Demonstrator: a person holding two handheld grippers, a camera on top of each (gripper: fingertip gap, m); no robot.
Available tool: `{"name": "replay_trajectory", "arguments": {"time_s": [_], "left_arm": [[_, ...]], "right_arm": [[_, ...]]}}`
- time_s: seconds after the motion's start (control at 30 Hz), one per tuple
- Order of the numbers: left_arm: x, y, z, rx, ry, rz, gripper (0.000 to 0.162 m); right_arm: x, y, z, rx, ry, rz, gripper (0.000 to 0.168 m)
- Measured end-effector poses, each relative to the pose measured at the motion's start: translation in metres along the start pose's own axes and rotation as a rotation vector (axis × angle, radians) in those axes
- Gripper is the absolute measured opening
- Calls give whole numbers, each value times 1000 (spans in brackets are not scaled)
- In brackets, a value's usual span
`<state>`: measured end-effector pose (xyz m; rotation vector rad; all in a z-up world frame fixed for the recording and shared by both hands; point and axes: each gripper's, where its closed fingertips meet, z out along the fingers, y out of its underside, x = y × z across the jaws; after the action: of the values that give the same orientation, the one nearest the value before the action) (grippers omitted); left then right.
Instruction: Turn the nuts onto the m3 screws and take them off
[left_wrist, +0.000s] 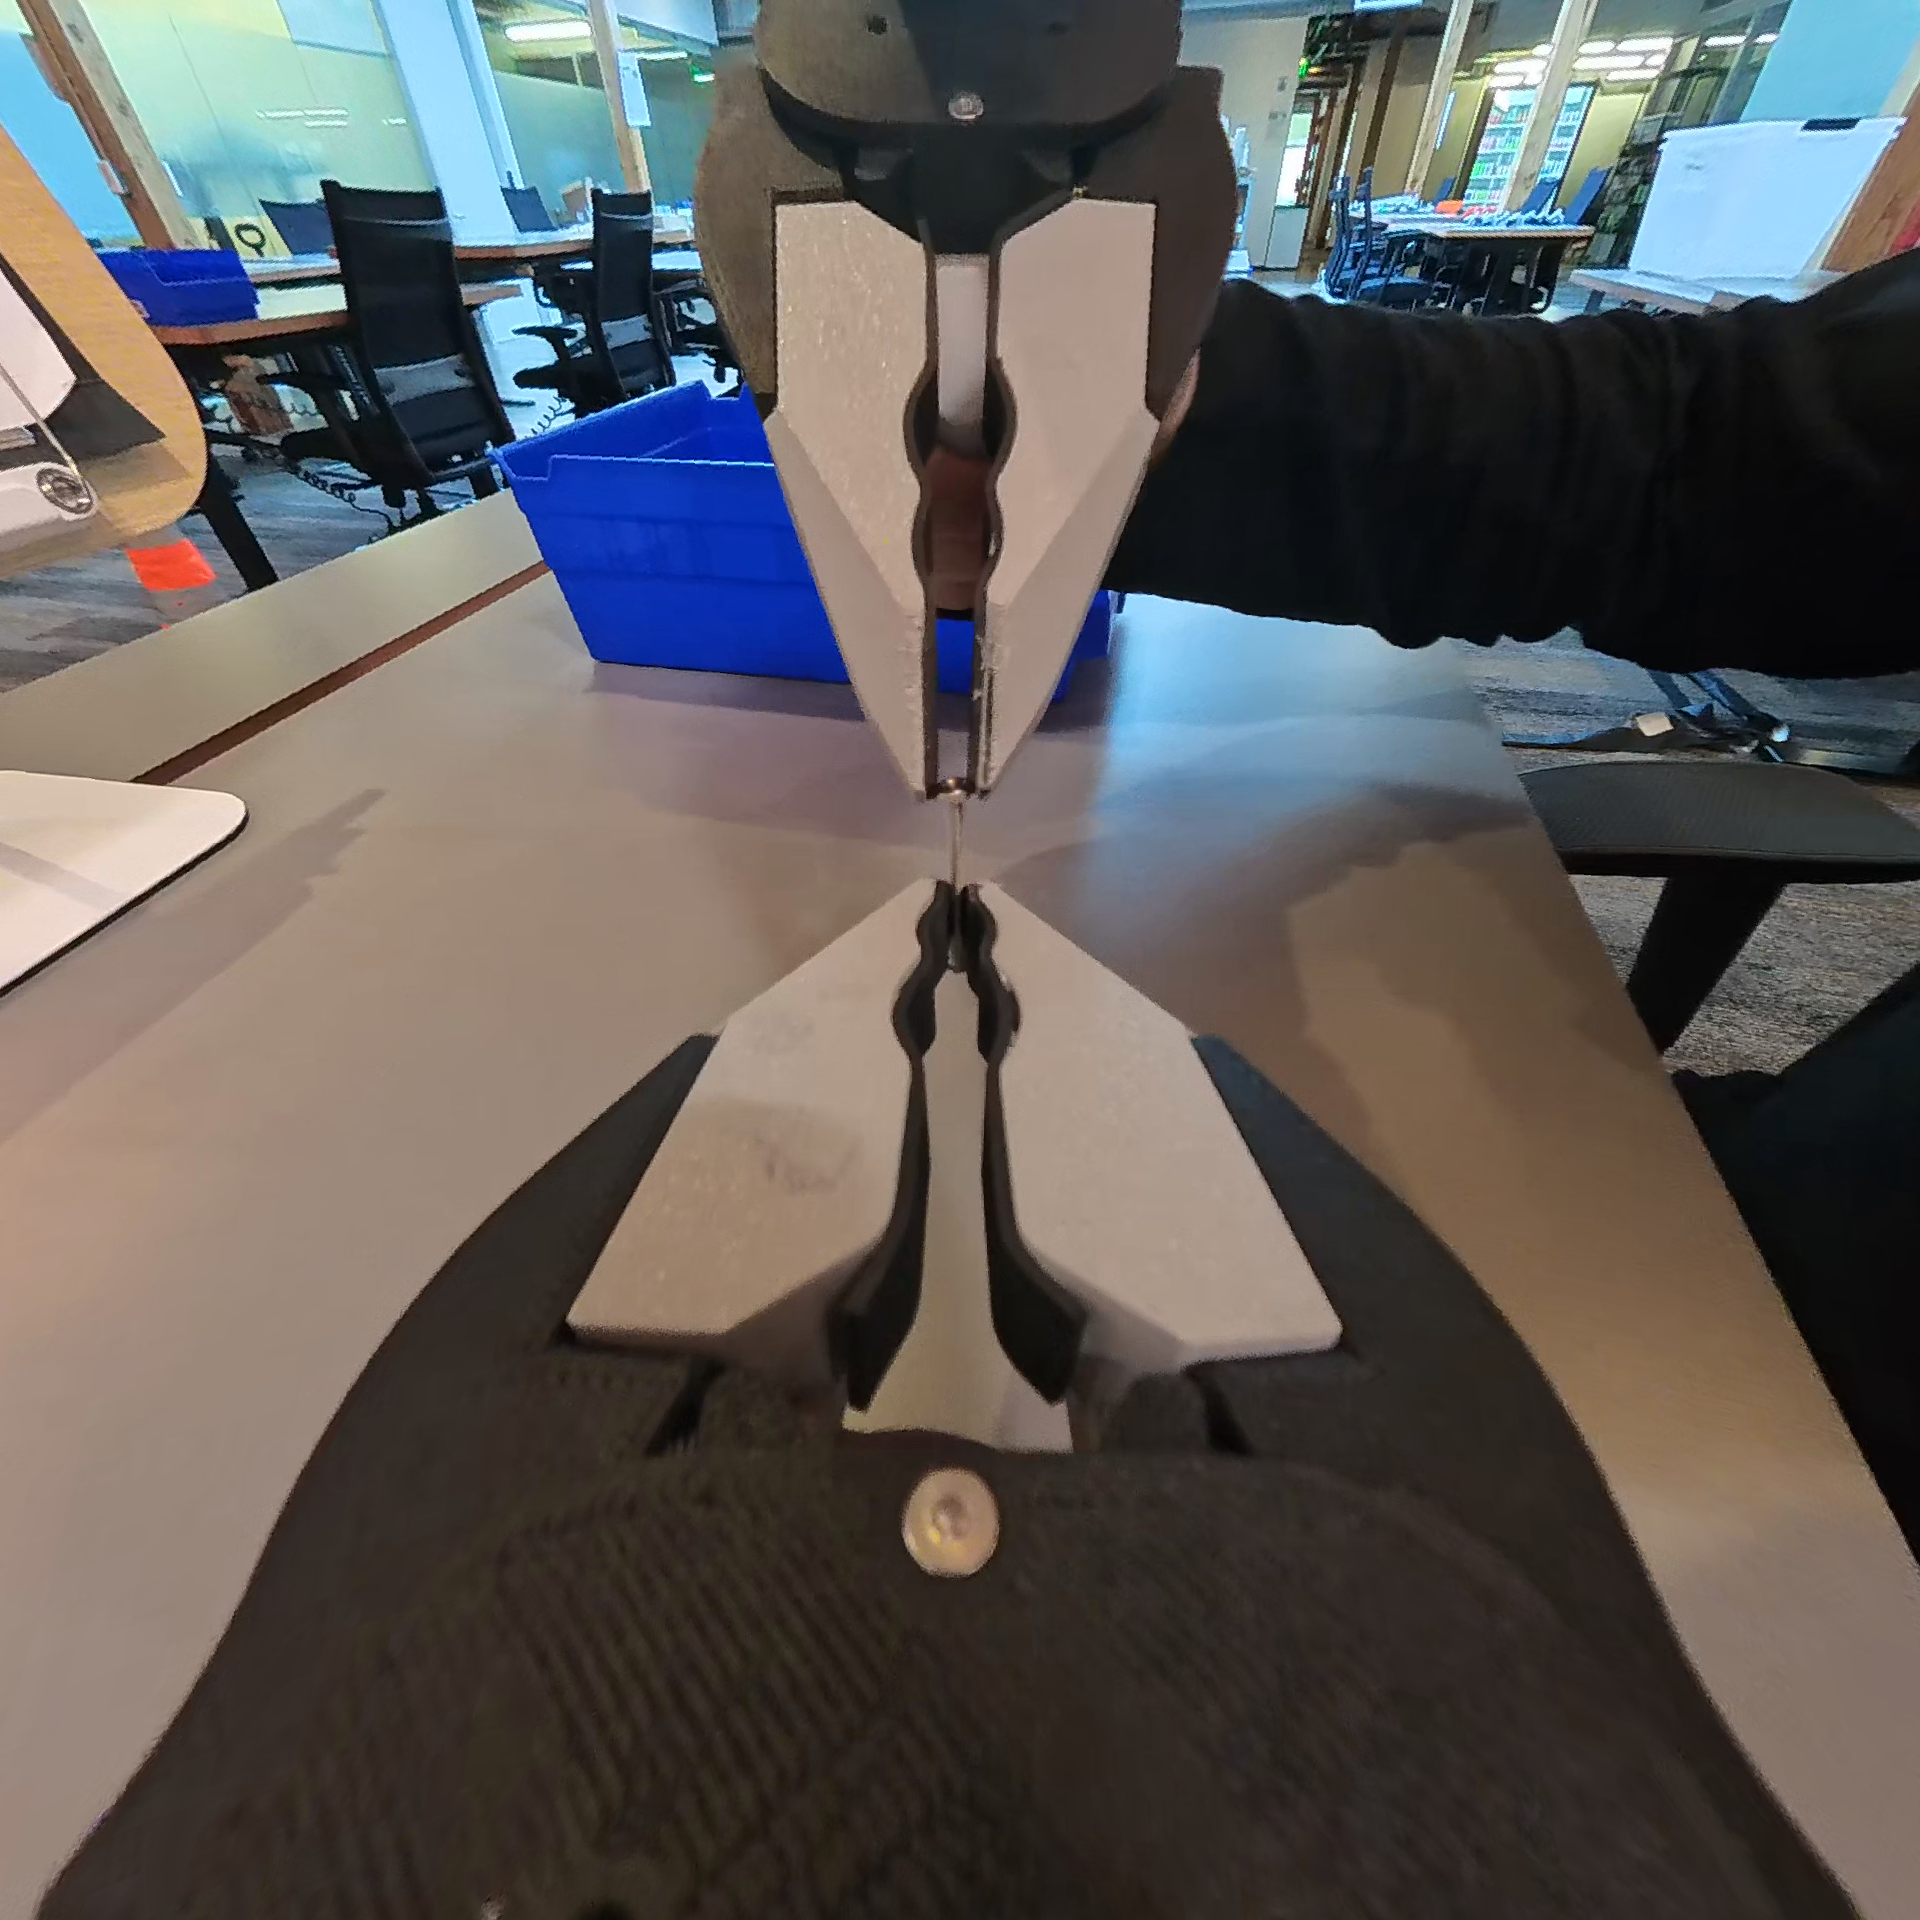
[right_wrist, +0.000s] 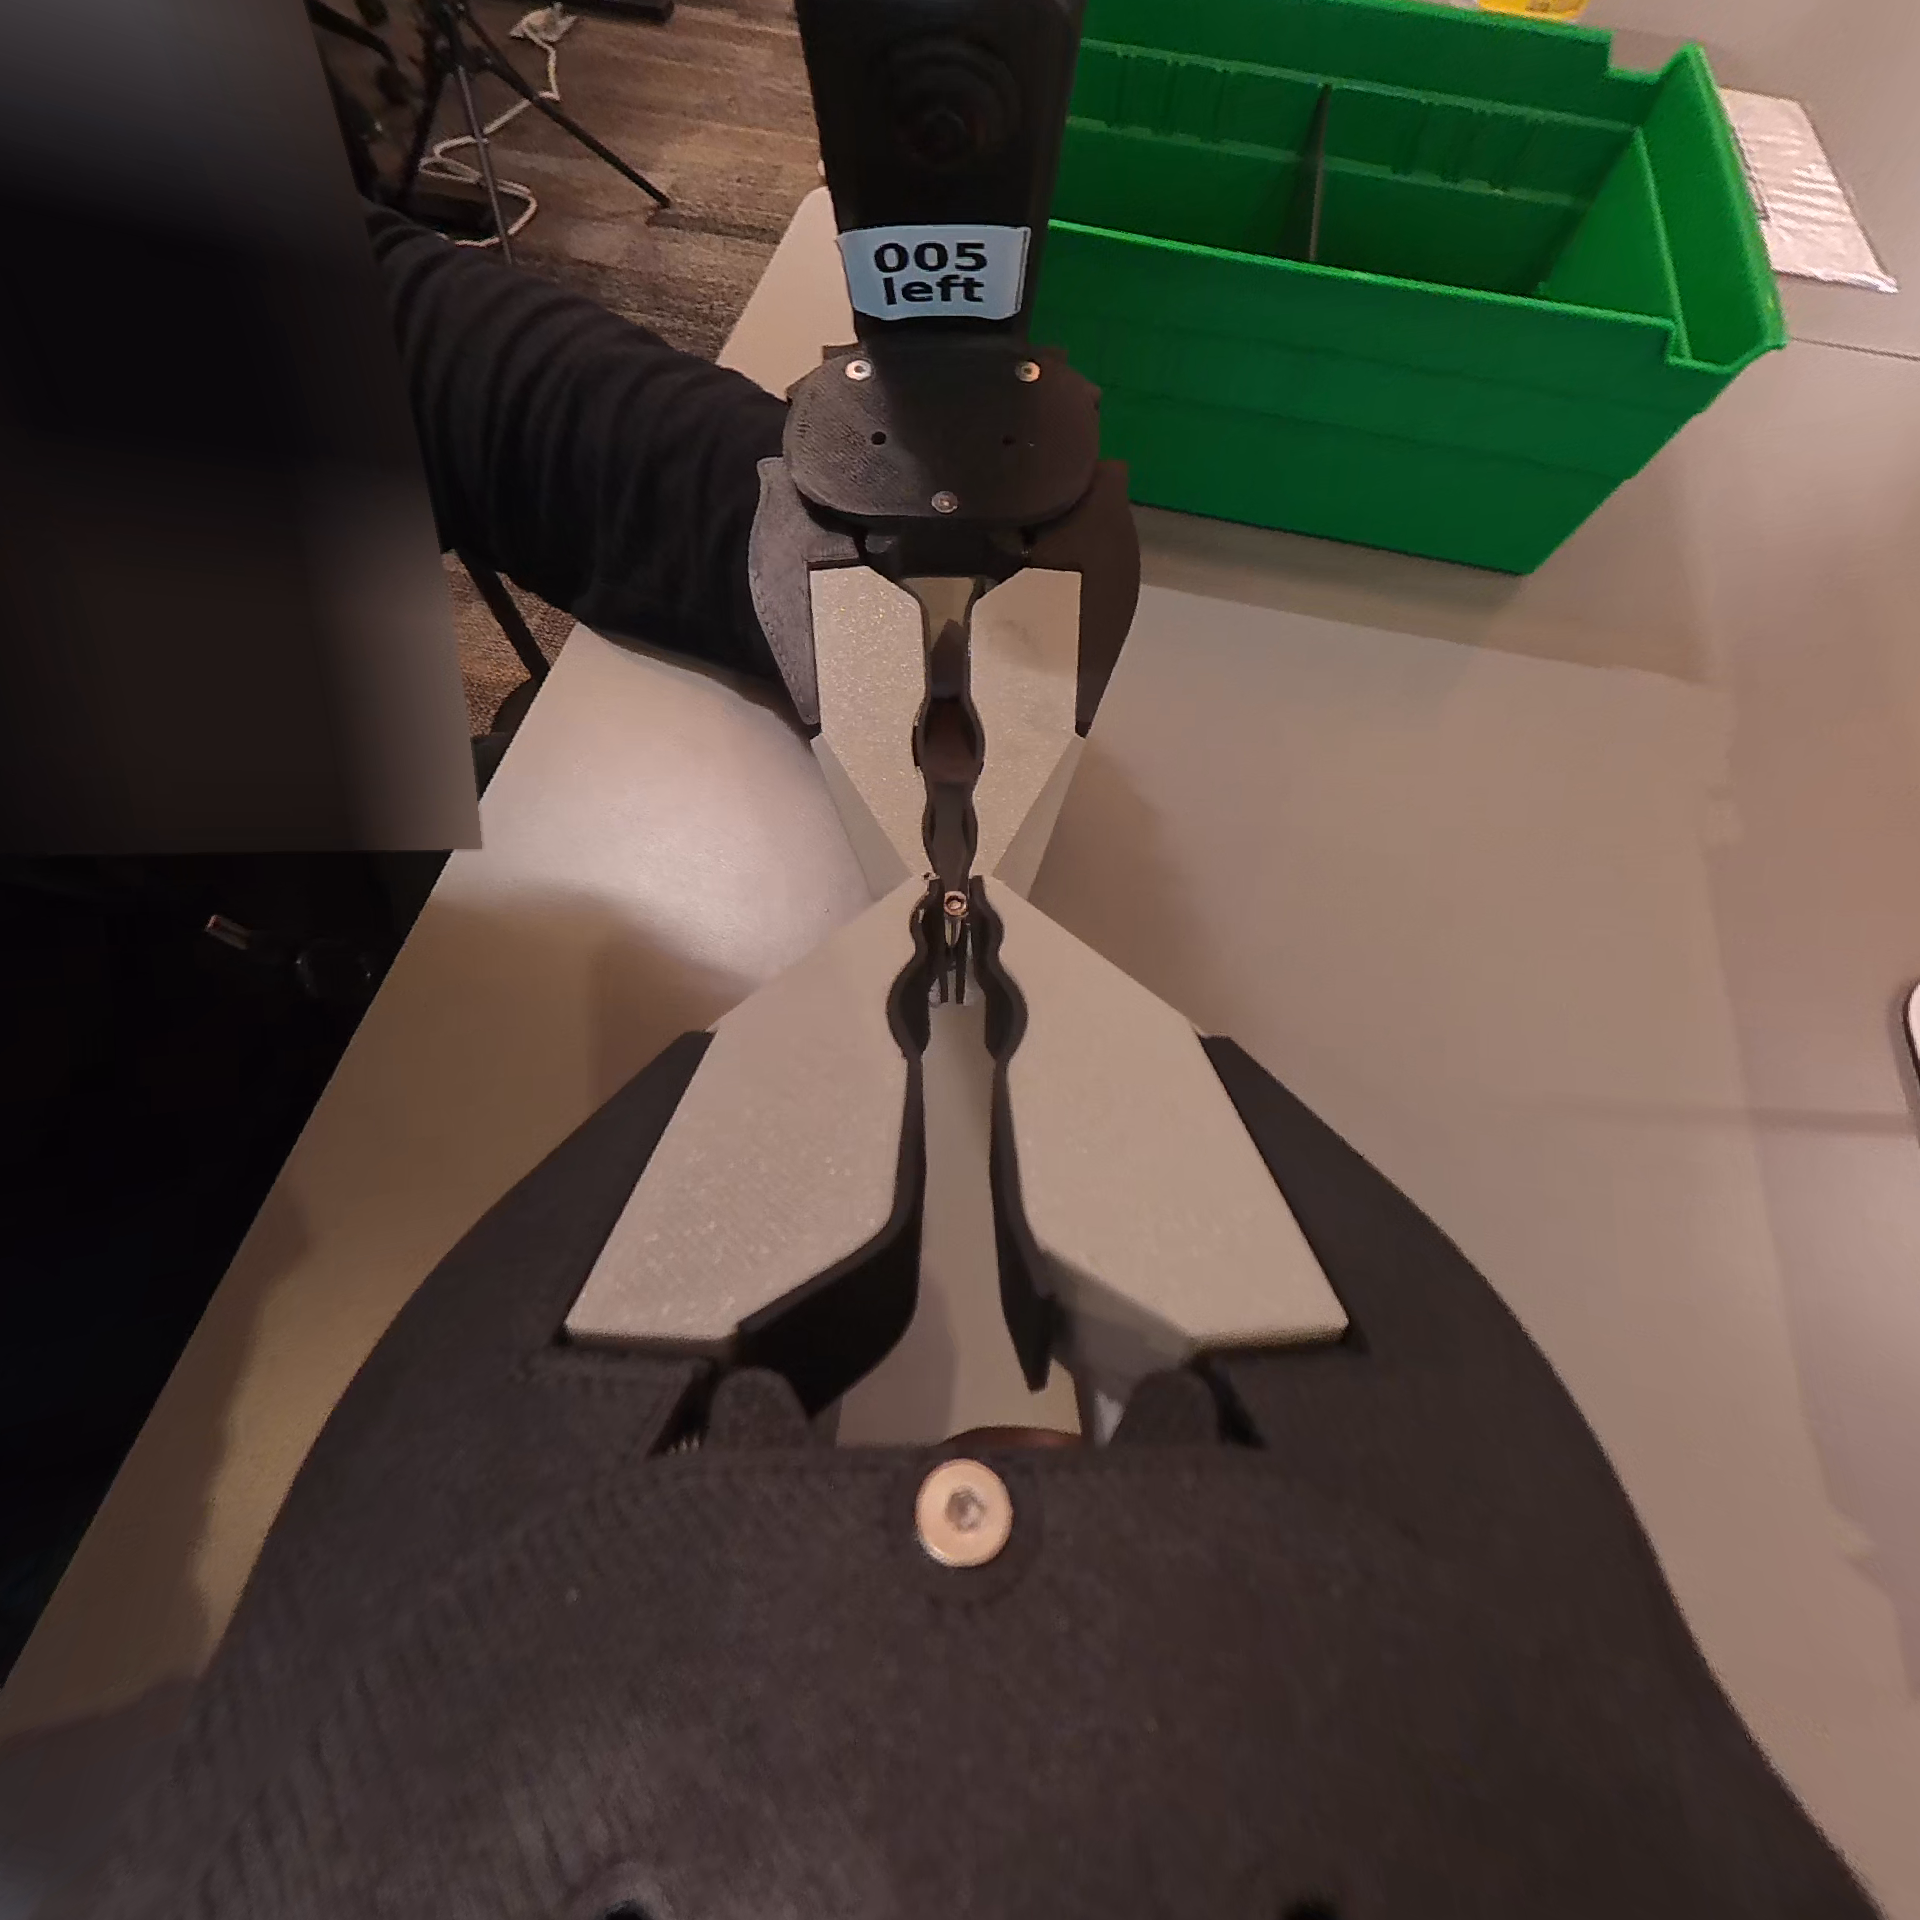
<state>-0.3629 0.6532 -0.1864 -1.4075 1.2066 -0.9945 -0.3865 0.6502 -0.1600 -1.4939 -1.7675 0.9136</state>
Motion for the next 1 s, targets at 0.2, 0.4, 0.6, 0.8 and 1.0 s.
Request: {"name": "replay_trajectory", "arguments": {"time_s": [0.2, 0.4, 0.6, 0.8, 1.0], "left_arm": [[-4, 0, 0, 0, -18, -19, 0], [-10, 3, 1, -10, -51, -42, 0], [-16, 3, 1, -13, -97, -58, 0], [-25, 4, 1, -19, -162, -77, 0], [-31, 2, -1, -4, -195, -99, 0]], "right_arm": [[4, 0, 0, 16, 58, 22, 2], [11, 2, 2, 25, 127, 52, 2], [17, 2, 2, 38, 189, 103, 2], [27, 3, 4, 35, 256, 160, 1], [35, 0, 6, 61, 306, 214, 0]]}}
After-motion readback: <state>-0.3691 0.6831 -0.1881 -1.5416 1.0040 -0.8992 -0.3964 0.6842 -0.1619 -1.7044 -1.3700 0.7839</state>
